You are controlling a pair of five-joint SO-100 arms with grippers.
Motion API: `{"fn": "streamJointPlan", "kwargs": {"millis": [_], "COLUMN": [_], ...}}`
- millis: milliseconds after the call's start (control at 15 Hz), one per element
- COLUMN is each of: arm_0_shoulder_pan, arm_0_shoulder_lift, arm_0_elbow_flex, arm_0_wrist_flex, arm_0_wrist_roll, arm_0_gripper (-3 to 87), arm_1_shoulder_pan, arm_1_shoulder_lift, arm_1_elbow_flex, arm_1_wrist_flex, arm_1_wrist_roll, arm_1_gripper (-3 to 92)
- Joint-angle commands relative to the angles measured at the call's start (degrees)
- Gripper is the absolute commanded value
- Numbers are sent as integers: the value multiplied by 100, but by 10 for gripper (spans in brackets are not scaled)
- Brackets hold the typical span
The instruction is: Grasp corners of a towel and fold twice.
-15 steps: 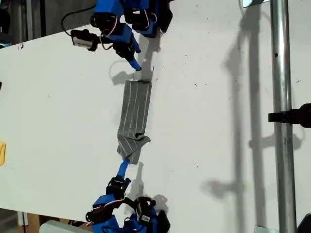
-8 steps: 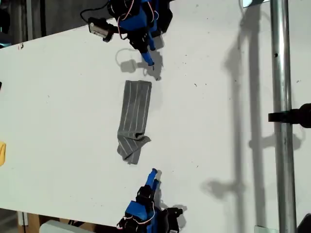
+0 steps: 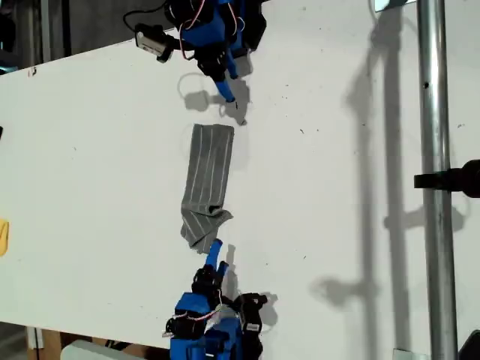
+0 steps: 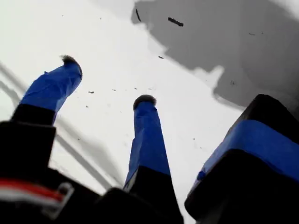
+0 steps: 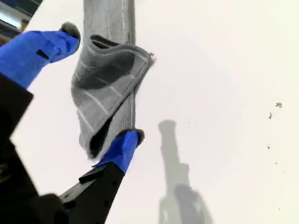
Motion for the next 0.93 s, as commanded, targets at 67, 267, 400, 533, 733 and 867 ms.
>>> {"fn": "streamJointPlan", "kwargs": {"millis": [67,267,400,533,733,867], "arm_0_shoulder_pan": [264,246,105,35,-483,-747], "arm_0_shoulder_lift": [-3911,-4896,-4957,-5186,-5889,-6328], "arm_0_elbow_flex": [-2637,-3674,-4043,-4772,-5344,-5669], "arm_0_wrist_flex": [-360,-246,26,536,721,773], "arm_0_wrist_roll": [79,26,97,255,642,817], "arm_0_gripper": [321,341,386,415,419,366], "arm_1_shoulder_pan": [-9,-53,-62,-88,-167,-141], "arm_1_shoulder_lift": [237,457,466,501,624,650], "arm_1_elbow_flex": [0,44,44,53,79,79], "arm_1_wrist_flex": [-79,-88,-97,-88,-97,-97], "arm_1_wrist_roll": [-62,-53,-62,-62,-35,-62], "arm_1_gripper": [255,252,252,252,243,240]}}
